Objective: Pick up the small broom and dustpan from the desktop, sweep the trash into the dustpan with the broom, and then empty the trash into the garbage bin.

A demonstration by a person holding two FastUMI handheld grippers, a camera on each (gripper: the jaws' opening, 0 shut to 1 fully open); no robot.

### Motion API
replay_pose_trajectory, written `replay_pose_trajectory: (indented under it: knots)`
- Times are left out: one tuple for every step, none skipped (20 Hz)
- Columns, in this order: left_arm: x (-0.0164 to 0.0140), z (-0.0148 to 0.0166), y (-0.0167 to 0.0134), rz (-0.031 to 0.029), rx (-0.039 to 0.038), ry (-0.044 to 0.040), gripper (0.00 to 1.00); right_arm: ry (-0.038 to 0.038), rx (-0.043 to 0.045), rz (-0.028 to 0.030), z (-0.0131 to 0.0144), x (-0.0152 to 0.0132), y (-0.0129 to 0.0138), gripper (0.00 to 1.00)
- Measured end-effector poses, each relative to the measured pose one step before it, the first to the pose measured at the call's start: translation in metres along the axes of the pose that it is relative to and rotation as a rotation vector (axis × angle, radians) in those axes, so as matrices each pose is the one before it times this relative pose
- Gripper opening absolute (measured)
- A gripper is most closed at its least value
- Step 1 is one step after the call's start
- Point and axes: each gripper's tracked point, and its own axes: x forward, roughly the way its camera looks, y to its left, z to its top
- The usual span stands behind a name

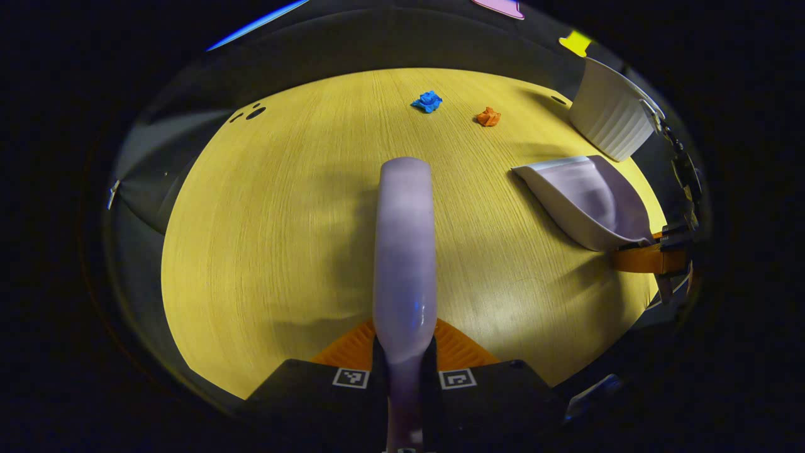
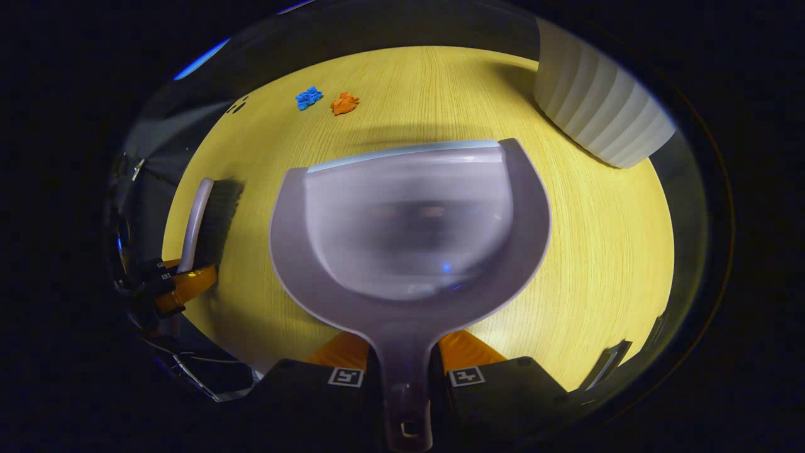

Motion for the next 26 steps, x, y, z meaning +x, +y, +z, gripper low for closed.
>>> replay_pose_trajectory:
  knots:
    - [-0.00037, 0.00033, 0.00075, 0.00066, -0.01168, 0.00118, 0.26, 0.00273, -0.01028, -0.00150, -0.00042, -0.00019, -0.00152, 0.34]
    - [-0.00058, 0.00055, 0.00077, 0.00066, -0.00995, 0.00141, 0.25, -0.00325, -0.00900, -0.00084, -0.00065, -0.00076, -0.00158, 0.34]
    - [-0.00130, 0.00351, 0.00074, -0.00023, -0.00890, -0.00357, 0.25, -0.00055, -0.01085, -0.00131, -0.00071, -0.00003, -0.00161, 0.34]
    - [-0.00214, 0.00489, 0.00122, -0.00083, -0.00799, -0.00631, 0.25, -0.00212, -0.00729, 0.00337, -0.00051, -0.00176, -0.00118, 0.29]
    - [-0.00244, 0.00697, 0.00160, 0.00007, -0.00486, -0.00930, 0.25, 0.00027, -0.00253, 0.00398, 0.00045, -0.00072, -0.00139, 0.34]
    - [-0.00159, 0.00750, 0.00169, -0.00078, -0.00279, -0.00825, 0.25, -0.00055, -0.00483, 0.00574, -0.00019, -0.00117, -0.00081, 0.34]
    - [-0.00213, 0.00933, 0.00204, 0.00172, 0.00149, -0.00966, 0.25, 0.00051, -0.01024, 0.00396, 0.00041, -0.00277, -0.00184, 0.29]
    - [-0.00046, 0.00893, 0.00293, 0.00248, 0.00489, -0.00694, 0.25, -0.00252, -0.01031, 0.00175, 0.00132, -0.00173, -0.00163, 0.34]
    - [0.00117, 0.00922, 0.00357, 0.00271, 0.01025, -0.00436, 0.25, -0.00191, -0.01273, 0.00263, 0.00231, -0.00163, -0.00164, 0.34]
    - [0.00089, 0.00943, 0.00422, 0.00588, 0.01564, -0.00298, 0.25, -0.00472, -0.01038, 0.00465, 0.00246, -0.00400, -0.00179, 0.34]
    - [0.00313, 0.00923, 0.00517, 0.00731, 0.02200, 0.00220, 0.25, -0.00266, -0.00884, 0.00429, 0.00207, -0.00314, -0.00258, 0.34]
    - [0.00332, 0.00892, 0.00536, 0.00899, 0.02045, 0.00364, 0.25, 0.00262, -0.00404, 0.00724, 0.00241, -0.00270, -0.00197, 0.34]
    - [0.00381, 0.01005, 0.00437, 0.00398, 0.01725, 0.00217, 0.25, 0.00206, 0.00046, 0.00634, 0.00271, -0.00152, -0.00167, 0.34]
    - [0.00379, 0.01002, 0.00342, 0.00083, 0.01387, -0.00217, 0.24, -0.00029, 0.00011, 0.00437, 0.00315, -0.00240, -0.00257, 0.34]
    - [0.00385, 0.01101, 0.00336, 0.00156, 0.00883, 0.00019, 0.25, -0.00277, -0.00411, -0.00117, 0.00273, -0.00202, -0.00338, 0.34]
    - [0.00485, 0.01063, 0.00343, 0.00001, 0.00716, 0.00326, 0.25, -0.00274, -0.00781, -0.00297, 0.00427, -0.00169, -0.00269, 0.34]
    - [0.00512, 0.01101, 0.00263, -0.00316, 0.00844, 0.00536, 0.25, -0.00302, -0.00940, -0.00342, 0.00499, -0.00043, -0.00303, 0.34]
    - [0.00638, 0.01161, 0.00401, -0.00014, 0.01051, 0.00097, 0.25, -0.00364, -0.01052, -0.00220, 0.00525, 0.00267, -0.00103, 0.34]
    - [0.00636, 0.01229, 0.00347, -0.00113, 0.01199, 0.00226, 0.25, -0.00323, -0.01030, -0.00176, 0.00451, 0.00035, -0.00145, 0.34]
    - [0.00575, 0.01128, 0.00271, -0.00069, 0.01566, 0.00151, 0.25, -0.00217, -0.01310, -0.00169, 0.00499, 0.00035, -0.00150, 0.34]
    - [0.00665, 0.01226, 0.00257, -0.00100, 0.02313, 0.00365, 0.25, -0.00055, -0.01595, -0.00112, 0.00422, 0.00125, -0.00245, 0.39]
    - [0.00659, 0.01218, 0.00400, 0.00238, 0.03346, 0.00201, 0.25, 0.00039, -0.01907, -0.00106, 0.00382, 0.00080, -0.00210, 0.34]
    - [0.00579, 0.01169, 0.00333, 0.00512, 0.03678, -0.00066, 0.25, 0.00272, -0.02092, -0.00126, 0.00323, 0.00372, -0.00209, 0.34]
    - [0.00680, 0.00844, 0.00425, 0.00621, 0.04223, 0.00531, 0.25, 0.00512, -0.02083, -0.00076, 0.00312, 0.00313, -0.00132, 0.34]
    - [0.00645, 0.00830, 0.00354, 0.00556, 0.04606, 0.00702, 0.26, 0.00402, -0.01846, 0.00050, 0.00144, 0.00088, -0.00287, 0.34]
    - [0.00639, 0.00613, 0.00152, 0.00361, 0.04604, 0.01093, 0.26, 0.00321, -0.01630, 0.00095, 0.00217, 0.00329, -0.00148, 0.36]
